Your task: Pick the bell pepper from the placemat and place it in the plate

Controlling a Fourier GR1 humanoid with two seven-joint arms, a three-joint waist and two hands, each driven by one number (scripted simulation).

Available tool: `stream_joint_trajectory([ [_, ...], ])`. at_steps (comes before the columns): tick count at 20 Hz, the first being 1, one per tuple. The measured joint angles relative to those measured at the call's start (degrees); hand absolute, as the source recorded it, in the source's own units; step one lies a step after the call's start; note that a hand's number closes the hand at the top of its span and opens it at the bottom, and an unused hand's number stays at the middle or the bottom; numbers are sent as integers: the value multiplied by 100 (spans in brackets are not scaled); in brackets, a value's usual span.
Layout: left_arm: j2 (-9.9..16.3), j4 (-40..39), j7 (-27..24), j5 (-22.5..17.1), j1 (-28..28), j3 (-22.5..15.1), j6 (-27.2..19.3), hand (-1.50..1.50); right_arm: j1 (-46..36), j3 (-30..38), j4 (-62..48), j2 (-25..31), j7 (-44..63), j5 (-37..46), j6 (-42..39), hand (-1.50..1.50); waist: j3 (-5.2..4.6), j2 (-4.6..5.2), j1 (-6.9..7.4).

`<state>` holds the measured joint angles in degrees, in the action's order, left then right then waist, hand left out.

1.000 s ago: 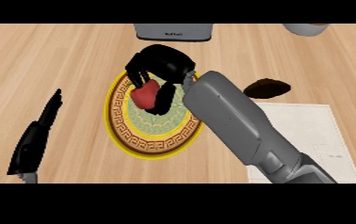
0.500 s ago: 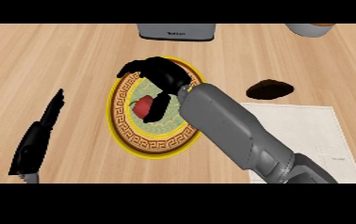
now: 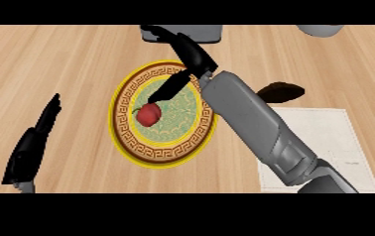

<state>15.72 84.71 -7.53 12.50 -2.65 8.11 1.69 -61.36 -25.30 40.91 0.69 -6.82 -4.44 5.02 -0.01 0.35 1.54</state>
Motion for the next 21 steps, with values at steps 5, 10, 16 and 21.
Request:
stream_joint_trajectory([
  [5, -35, 76, -57, 8, -50, -6, -5, 0, -20, 871, -505, 369, -518, -589, -529, -150, 3, 24, 11],
  [10, -44, 158, -58, 14, -113, -25, 43, 0, -138, 1467, -1225, 853, -1313, -883, -1343, -150, 5, 46, 65],
  [16, -50, 89, -48, 35, 38, -34, 72, 0, -265, 1741, -2042, 1478, -2310, -785, -2168, -150, 8, 86, 133],
  [21, -92, 166, -24, 59, 30, -92, 95, 0, -396, 1842, -2624, 1848, -2838, -638, -2556, -150, 11, 120, 223],
])
